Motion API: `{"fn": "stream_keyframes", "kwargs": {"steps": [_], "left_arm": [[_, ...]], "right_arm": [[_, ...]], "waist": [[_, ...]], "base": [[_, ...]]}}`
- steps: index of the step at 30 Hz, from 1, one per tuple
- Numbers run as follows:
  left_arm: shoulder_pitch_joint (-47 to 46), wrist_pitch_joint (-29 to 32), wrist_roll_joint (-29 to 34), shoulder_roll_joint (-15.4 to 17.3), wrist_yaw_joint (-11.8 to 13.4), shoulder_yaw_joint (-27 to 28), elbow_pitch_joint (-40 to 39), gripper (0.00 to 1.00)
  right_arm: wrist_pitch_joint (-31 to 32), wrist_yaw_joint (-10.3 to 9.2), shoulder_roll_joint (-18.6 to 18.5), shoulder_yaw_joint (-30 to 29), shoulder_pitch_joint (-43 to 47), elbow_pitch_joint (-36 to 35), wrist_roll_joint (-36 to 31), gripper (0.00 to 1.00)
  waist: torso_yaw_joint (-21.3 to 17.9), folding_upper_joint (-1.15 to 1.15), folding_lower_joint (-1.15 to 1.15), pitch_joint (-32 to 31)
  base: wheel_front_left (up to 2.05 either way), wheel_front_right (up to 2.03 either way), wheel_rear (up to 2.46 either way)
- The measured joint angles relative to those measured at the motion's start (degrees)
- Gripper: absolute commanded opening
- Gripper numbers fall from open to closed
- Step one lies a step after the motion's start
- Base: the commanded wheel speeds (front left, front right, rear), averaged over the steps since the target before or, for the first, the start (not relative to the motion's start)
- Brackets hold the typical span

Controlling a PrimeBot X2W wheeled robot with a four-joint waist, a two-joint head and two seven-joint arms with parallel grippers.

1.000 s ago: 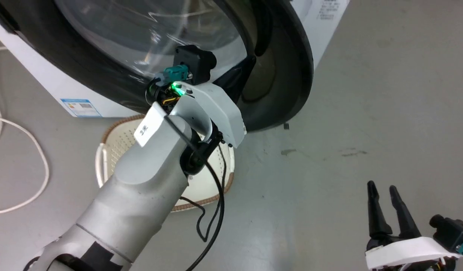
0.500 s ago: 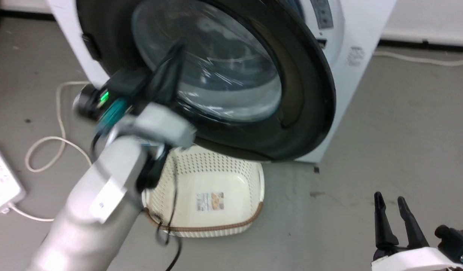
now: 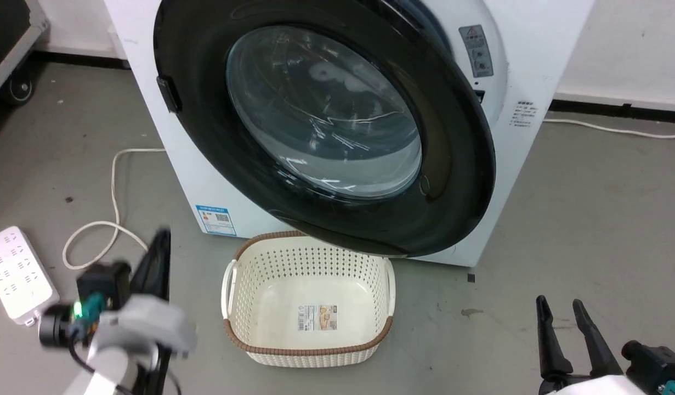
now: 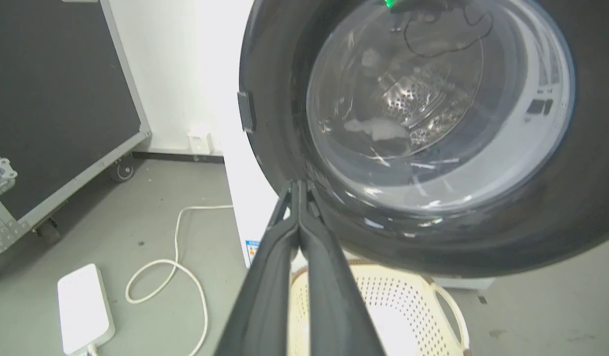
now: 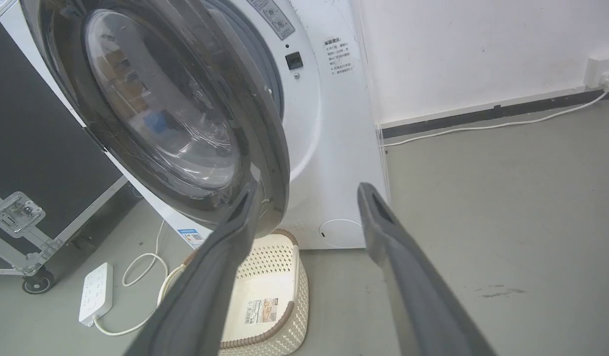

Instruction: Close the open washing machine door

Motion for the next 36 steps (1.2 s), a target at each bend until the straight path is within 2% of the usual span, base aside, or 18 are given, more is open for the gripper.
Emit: {"fn": "stream_keyframes", "kwargs": {"steps": [10,11,12,13,20,21,22,26,30,36], "left_arm": [[5.46,2.05,-0.92,0.33,1.62,-0.42,0.52,0.00],[5.48,1.92,-0.92,0.23,1.81,-0.38,0.37,0.13],[5.49,1.78,-0.91,0.13,2.07,-0.37,0.24,0.50],[5.54,1.72,-0.88,0.04,2.21,-0.36,0.04,1.00],[6.38,0.75,0.41,-0.12,3.10,-0.13,-2.37,1.00],[6.38,0.56,0.73,-0.07,3.10,-0.14,-2.87,1.00],[6.38,0.38,0.89,-0.04,3.09,-0.11,-3.38,1.00],[6.37,0.27,1.58,0.07,2.99,-0.09,-5.22,1.00],[6.32,0.29,1.62,0.04,2.52,-0.20,-6.15,1.00],[5.20,0.96,1.04,-0.07,2.03,-0.40,-7.35,1.00]], "right_arm": [[0.00,0.00,-0.01,1.05,0.20,-1.03,-3.85,1.00],[0.00,0.00,-0.01,1.07,0.23,-1.03,-3.85,1.00],[0.00,0.00,-0.01,1.11,0.28,-1.03,-3.86,1.00],[0.00,0.00,-0.01,1.15,0.43,-1.02,-3.86,1.00],[0.00,0.00,-0.01,2.26,1.04,0.31,-4.68,1.00],[0.01,0.00,-0.02,2.75,1.04,0.37,-4.81,0.47],[0.00,0.00,-0.02,3.03,1.03,0.38,-4.83,0.00],[1.55,0.00,-0.01,4.44,-0.08,-0.08,-4.88,0.00],[4.14,0.00,-0.01,5.44,-5.69,0.11,-5.65,0.00],[6.69,0.00,-0.02,5.71,-15.77,5.45,-7.79,0.00]], "waist": [[-0.41,0.00,0.01,-1.16],[-0.38,0.00,0.01,-1.25],[-0.35,0.00,0.01,-1.34],[-0.34,0.00,0.01,-1.45],[-0.10,0.00,0.01,-1.84],[-0.02,0.00,0.01,-1.82],[0.08,0.00,0.01,-1.72],[0.43,0.00,0.01,-1.04],[0.75,0.00,0.01,0.27],[2.04,0.00,0.02,2.75]], "base": [[0.00,0.00,0.00],[0.00,0.00,0.00],[0.00,0.00,0.00],[0.00,0.00,0.00],[0.00,0.00,0.00],[0.00,0.00,0.00],[0.00,0.00,0.00],[0.00,0.00,0.00],[0.00,0.00,0.00],[0.00,0.00,0.00]]}}
